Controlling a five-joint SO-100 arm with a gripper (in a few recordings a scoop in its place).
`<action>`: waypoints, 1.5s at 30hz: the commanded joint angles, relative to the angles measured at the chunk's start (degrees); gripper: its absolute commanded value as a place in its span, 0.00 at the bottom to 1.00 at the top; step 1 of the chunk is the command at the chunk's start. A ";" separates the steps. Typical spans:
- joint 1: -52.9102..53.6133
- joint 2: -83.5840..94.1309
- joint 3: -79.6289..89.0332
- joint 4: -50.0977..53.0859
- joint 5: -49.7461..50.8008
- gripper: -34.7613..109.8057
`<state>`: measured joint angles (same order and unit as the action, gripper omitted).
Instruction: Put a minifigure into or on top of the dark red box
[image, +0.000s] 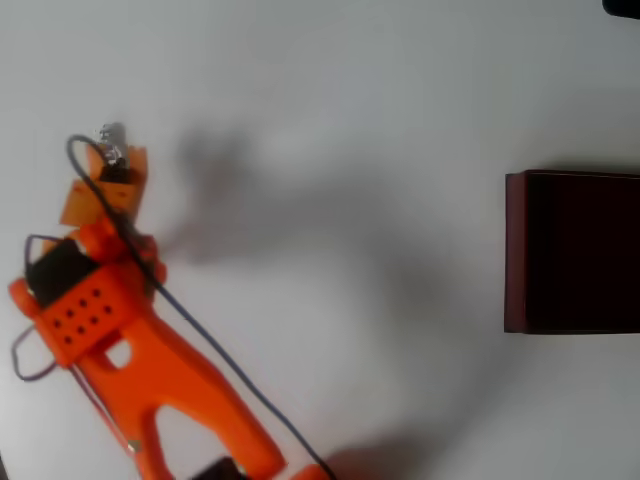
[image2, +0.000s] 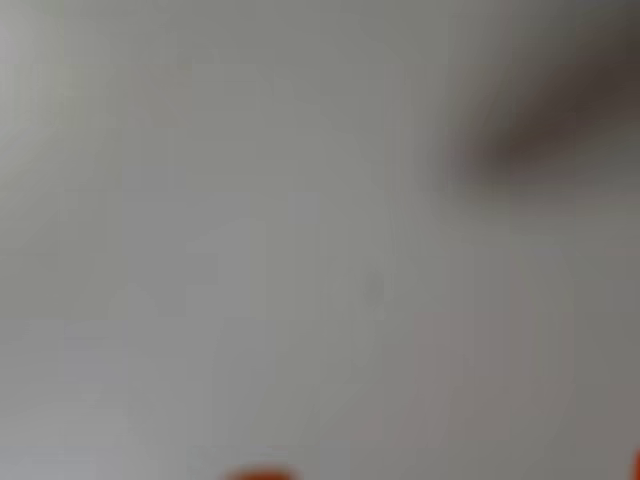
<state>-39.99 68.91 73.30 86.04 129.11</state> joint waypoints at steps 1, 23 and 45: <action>-0.97 -8.00 -20.30 6.24 -0.62 0.37; 2.46 -34.37 -59.50 16.00 -9.49 0.37; 3.43 -47.81 -76.82 16.08 -10.72 0.38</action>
<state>-36.47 20.48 0.26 101.87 117.77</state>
